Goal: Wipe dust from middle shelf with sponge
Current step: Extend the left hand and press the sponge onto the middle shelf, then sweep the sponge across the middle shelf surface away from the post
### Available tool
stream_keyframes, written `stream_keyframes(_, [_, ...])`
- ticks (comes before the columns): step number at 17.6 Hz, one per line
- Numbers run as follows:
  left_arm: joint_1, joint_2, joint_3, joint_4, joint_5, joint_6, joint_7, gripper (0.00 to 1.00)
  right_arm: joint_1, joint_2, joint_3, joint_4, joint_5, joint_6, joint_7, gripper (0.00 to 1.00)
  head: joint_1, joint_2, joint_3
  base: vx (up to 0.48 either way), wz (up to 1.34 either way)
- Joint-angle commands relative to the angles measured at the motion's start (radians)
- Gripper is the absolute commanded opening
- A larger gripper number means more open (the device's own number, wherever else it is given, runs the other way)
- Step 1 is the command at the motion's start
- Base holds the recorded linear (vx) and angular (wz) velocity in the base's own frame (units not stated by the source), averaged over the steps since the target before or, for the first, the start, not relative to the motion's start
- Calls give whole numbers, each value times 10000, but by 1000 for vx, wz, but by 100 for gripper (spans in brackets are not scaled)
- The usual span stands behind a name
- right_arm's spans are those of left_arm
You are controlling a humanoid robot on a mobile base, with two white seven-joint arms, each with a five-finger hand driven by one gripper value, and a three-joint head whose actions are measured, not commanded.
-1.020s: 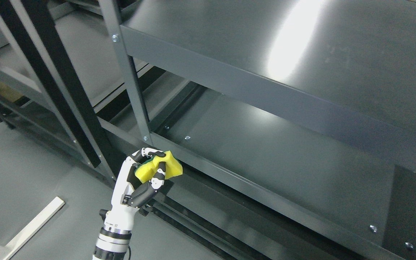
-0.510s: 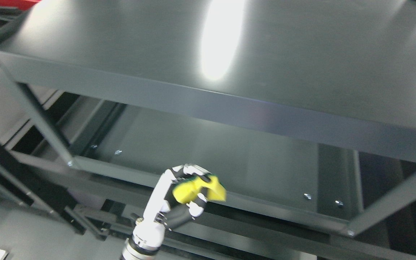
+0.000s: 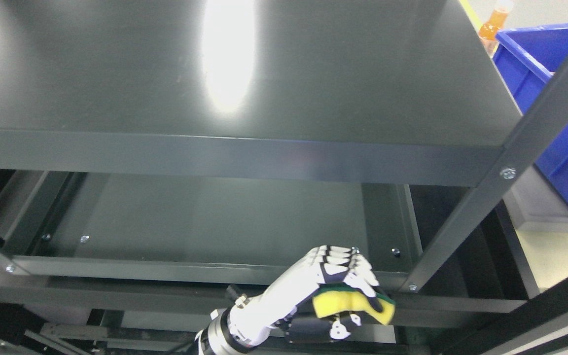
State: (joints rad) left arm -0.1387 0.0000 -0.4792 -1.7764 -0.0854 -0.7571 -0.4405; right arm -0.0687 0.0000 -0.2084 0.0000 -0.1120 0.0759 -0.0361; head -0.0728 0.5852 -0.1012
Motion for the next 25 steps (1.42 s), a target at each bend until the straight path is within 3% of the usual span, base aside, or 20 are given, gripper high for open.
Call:
stream_keyframes(1, [-2550, 174, -945, 0, -1401, -283, -13, 1, -3, -175, -2, -175, 0, 8, -7, 100, 0, 0, 0, 0, -145])
stream_keyframes(5, [-3597, 174, -945, 0, -1386, -283, -136, 1, -3, -175, -2, -175, 0, 8, -7, 100, 0, 0, 0, 4, -58])
stream_keyframes(12, [-3660, 174, -1007, -15, -1340, -283, 874, 0, -3, -175, -2, -175, 0, 8, -7, 100, 0, -2, 0, 0, 2])
stream_keyframes(25, [-3507, 174, 1923, -15, -282, -283, 1183, 0, -3, -175, 13, -175, 0, 8, -7, 100, 0, -2, 0, -11, -32])
